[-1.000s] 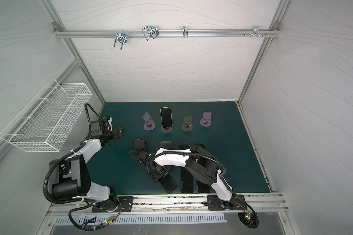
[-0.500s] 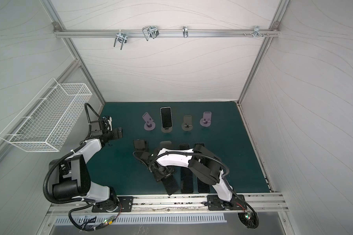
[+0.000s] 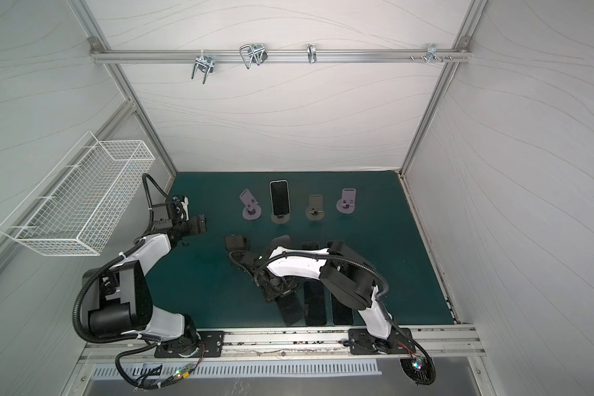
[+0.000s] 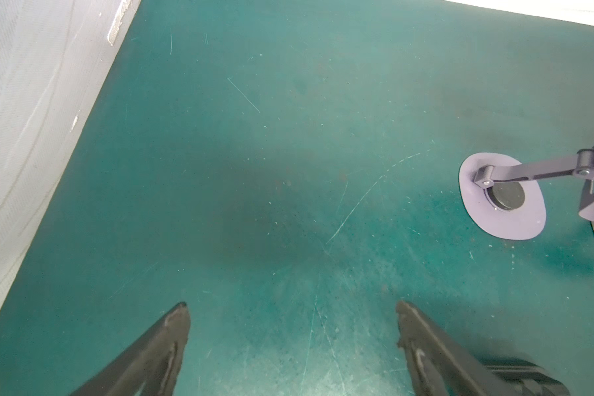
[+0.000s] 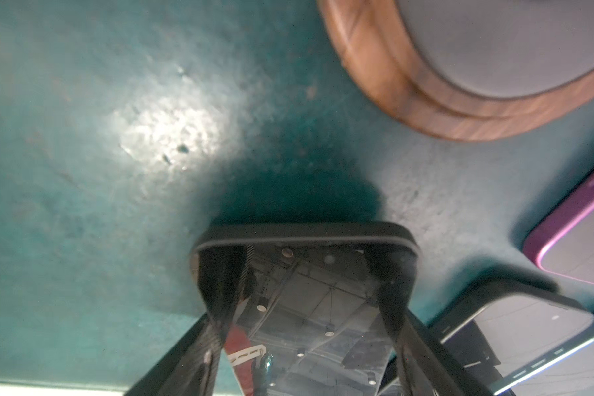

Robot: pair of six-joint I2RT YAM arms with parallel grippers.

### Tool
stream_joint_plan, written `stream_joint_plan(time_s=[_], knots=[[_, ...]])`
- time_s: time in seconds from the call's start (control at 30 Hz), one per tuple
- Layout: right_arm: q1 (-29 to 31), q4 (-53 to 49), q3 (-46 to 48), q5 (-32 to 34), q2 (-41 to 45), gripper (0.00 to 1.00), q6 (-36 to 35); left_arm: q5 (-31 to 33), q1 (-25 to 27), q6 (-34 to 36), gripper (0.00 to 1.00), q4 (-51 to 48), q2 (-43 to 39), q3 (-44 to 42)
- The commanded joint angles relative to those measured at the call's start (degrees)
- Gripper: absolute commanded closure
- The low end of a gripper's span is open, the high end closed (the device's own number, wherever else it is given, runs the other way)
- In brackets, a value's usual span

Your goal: Remove the phone from the phone stand

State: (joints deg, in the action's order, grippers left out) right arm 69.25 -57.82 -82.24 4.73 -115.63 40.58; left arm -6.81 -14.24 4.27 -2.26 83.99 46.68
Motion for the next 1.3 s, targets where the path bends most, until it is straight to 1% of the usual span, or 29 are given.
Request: stream_joint_plan(time_s=[0.0, 0.07, 0.3, 0.5, 0.63, 0.8, 1.0, 1.07, 1.1, 1.17, 1.27], knots=[[-0.6, 0.3, -0.9, -3.0, 1.0, 0.24, -0.1, 0.1, -0.3, 0.0, 0.05, 1.1, -0.3, 0.8], [-0.4, 2.0, -0.5, -3.9, 1.4, 0.24, -0.9, 0.1, -0.3, 0.1, 0.05, 1.1, -0.3, 0.9], [0.5, 1.4, -2.1, -3.2, 0.3, 0.22, -2.1, 0.0, -0.4, 0.2, 0.05, 1.0, -0.3, 0.8], [1.6, 0.3, -3.2, -0.4, 0.6, 0.2, -2.5, 0.0, -0.3, 0.1, 0.05, 0.9, -0.1, 1.0], [3.1, -0.2, -4.4, 3.3, 2.7, 0.19, -3.0, -0.1, -0.3, 0.1, 0.05, 0.9, -0.2, 1.0], [4.1, -0.4, -5.3, 8.0, 7.0, 0.17, -3.4, -0.7, -0.3, 0.4, 0.05, 1.5, -0.9, 0.3], [4.1, 1.2, -3.7, 11.8, 16.1, 0.13, -3.7, -1.2, -0.3, 0.8, 0.05, 1.4, -0.9, 0.3], [4.0, 1.3, -2.9, 14.8, 19.3, 0.1, -2.6, -1.4, -0.3, 0.8, 0.05, 1.5, -1.1, 0.1], [3.7, 1.3, -2.6, 16.2, 20.6, 0.08, -2.3, -1.5, -0.3, 0.9, 0.05, 1.5, -1.1, 0.1], [2.7, 2.1, -1.6, 18.0, 23.1, 0.02, -1.4, -1.9, -0.3, 1.1, 0.05, 1.4, -1.0, 0.2], [-0.2, 6.5, 1.6, 18.1, 25.6, 0.01, -0.4, -2.1, -0.4, 1.2, 0.05, 1.3, -1.0, 0.3]])
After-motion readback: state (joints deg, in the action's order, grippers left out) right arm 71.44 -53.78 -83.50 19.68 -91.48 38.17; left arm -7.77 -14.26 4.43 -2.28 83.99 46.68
